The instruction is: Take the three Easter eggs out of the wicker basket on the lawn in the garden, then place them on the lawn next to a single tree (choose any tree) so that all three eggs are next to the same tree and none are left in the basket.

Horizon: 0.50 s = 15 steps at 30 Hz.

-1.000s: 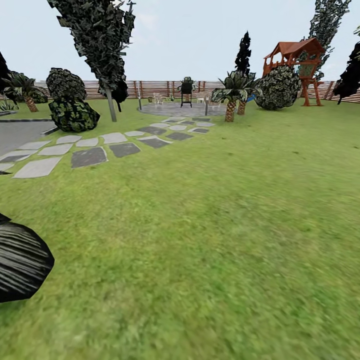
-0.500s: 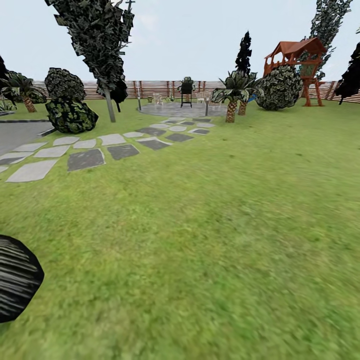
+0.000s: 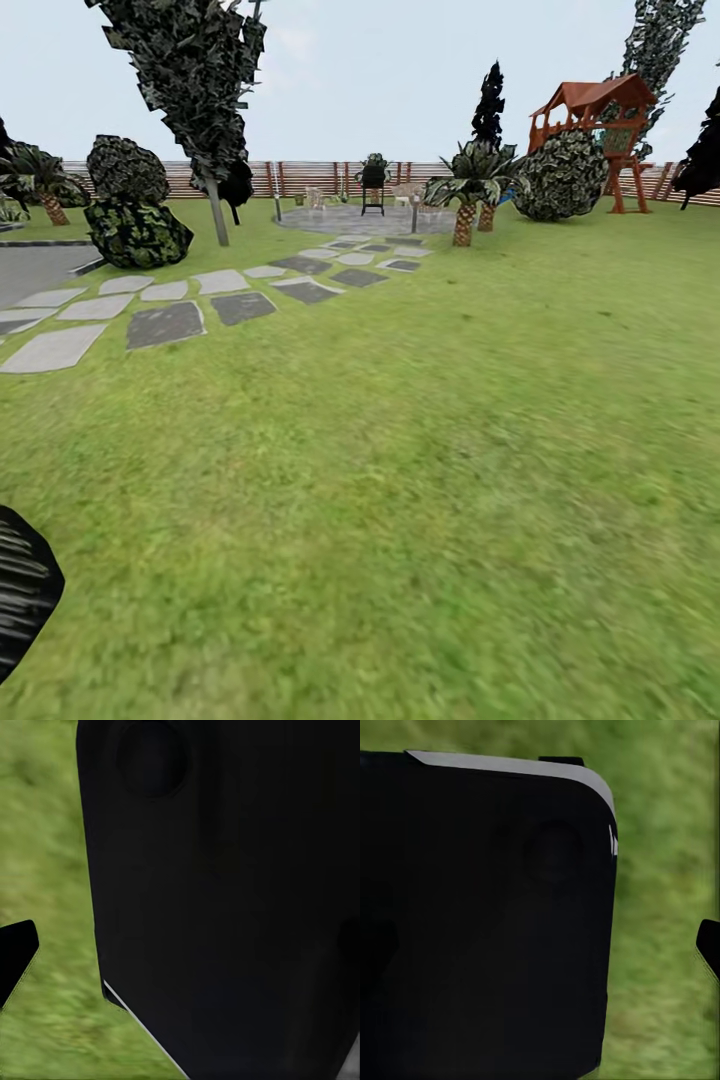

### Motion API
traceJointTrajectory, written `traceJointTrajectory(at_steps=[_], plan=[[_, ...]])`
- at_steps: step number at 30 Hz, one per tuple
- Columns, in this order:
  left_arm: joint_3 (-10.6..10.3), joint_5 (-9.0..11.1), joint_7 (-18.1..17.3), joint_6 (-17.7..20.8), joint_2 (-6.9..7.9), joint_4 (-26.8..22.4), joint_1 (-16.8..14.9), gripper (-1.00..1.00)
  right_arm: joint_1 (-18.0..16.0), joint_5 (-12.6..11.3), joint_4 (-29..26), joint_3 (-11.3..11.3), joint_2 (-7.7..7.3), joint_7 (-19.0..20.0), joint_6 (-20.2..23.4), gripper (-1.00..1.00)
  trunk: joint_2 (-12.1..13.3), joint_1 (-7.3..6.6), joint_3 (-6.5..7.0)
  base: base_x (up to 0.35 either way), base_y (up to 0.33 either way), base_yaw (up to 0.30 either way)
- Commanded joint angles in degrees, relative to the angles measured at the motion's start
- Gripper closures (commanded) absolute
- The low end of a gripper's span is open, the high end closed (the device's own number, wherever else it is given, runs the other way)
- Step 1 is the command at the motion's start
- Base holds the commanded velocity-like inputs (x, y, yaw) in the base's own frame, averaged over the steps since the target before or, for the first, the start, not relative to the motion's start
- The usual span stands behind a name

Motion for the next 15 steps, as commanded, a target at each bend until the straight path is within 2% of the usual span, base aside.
traceJointTrajectory(at_steps=[1,15], plan=[[0.1,0.0,0.0,0.0,0.00,0.0,0.0,-1.00,0.0,0.1,0.1,0.0,0.00,0.0,-0.2,-1.00,0.0,0.03,-0.05,0.336,0.000,0.000],[0.1,0.0,0.0,0.0,0.00,0.0,0.0,-1.00,0.0,0.1,0.1,0.0,0.00,0.0,-0.2,-1.00,0.0,0.03,-0.05,0.336,0.000,0.000]])
